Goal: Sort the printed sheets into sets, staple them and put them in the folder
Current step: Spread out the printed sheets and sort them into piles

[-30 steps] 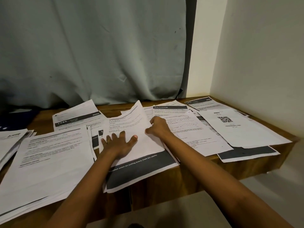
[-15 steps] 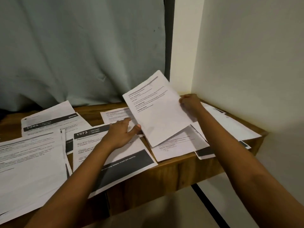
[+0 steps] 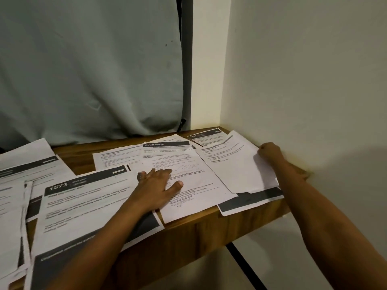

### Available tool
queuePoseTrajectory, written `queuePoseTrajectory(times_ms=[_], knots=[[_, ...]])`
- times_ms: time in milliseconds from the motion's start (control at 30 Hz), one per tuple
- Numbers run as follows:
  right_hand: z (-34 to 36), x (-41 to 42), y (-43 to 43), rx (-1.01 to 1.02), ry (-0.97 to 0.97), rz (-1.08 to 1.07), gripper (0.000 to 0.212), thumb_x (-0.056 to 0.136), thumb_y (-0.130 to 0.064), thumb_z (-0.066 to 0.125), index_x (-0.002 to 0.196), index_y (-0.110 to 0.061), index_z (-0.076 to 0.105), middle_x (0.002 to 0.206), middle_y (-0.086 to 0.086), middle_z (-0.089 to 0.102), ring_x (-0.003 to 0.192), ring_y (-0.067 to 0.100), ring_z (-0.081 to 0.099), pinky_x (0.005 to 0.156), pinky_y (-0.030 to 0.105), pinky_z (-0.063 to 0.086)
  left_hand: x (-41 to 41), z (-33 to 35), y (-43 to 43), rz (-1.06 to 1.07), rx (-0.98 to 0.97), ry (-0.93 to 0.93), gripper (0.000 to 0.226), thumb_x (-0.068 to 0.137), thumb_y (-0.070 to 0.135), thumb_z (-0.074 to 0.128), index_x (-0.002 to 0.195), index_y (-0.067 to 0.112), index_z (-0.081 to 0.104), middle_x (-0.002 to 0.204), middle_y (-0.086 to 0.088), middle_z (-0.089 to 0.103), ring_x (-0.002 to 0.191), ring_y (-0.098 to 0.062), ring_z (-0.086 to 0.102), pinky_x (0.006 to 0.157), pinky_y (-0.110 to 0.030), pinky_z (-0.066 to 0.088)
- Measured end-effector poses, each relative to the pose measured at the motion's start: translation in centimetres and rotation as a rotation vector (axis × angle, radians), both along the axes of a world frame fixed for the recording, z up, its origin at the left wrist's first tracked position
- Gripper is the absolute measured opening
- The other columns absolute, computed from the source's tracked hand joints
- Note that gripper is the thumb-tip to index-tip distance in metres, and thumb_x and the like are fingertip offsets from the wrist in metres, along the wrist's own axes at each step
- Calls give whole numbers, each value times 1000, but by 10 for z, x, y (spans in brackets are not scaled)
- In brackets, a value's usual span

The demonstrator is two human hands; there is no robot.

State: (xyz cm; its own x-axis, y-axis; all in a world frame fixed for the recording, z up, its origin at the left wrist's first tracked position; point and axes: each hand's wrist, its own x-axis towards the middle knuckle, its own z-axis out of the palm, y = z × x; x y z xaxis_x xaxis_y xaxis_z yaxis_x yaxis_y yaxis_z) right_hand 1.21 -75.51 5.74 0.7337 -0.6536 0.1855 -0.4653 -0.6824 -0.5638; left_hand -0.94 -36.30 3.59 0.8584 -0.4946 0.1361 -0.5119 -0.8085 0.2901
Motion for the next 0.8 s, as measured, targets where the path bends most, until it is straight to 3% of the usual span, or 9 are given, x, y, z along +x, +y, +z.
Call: queuePoseTrajectory(times_ms=[133,233,333,433,800], knots=[[-11,9,7,-314,77,-22,33,96,-18,46,126,-9,57,123,17,59,114,36,53,96,39,42,5,-10,-5,-22,34,-9,69,94,63,28,150,24,25,158,-1,22,148,-25,8,119,-50,1],[-17,9,36,-276,-66,374,42,101,-27,43,141,-14,46,145,17,44,133,34,39,109,43,31,9,-17,-6,-33,77,-17,69,93,64,25,149,24,28,157,-1,24,148,-26,9,118,-50,-1],[-26,5,69,-302,149,683,53,101,-47,30,150,-28,26,159,5,16,147,26,9,118,50,6,9,-22,-7,-23,90,-6,69,92,65,23,149,25,27,158,-1,22,148,-26,8,117,-48,-2],[-31,3,81,-281,290,711,54,100,-53,25,150,-32,25,160,2,10,148,25,2,116,52,-5,9,-24,-5,-18,101,1,69,93,64,24,149,25,27,158,-1,22,148,-26,9,118,-48,-1],[-38,1,64,-262,401,624,55,101,-51,20,152,-31,14,161,1,4,148,24,2,117,52,-6,9,-16,11,-23,75,5,76,89,70,20,150,24,27,158,-2,22,148,-28,7,119,-47,2]])
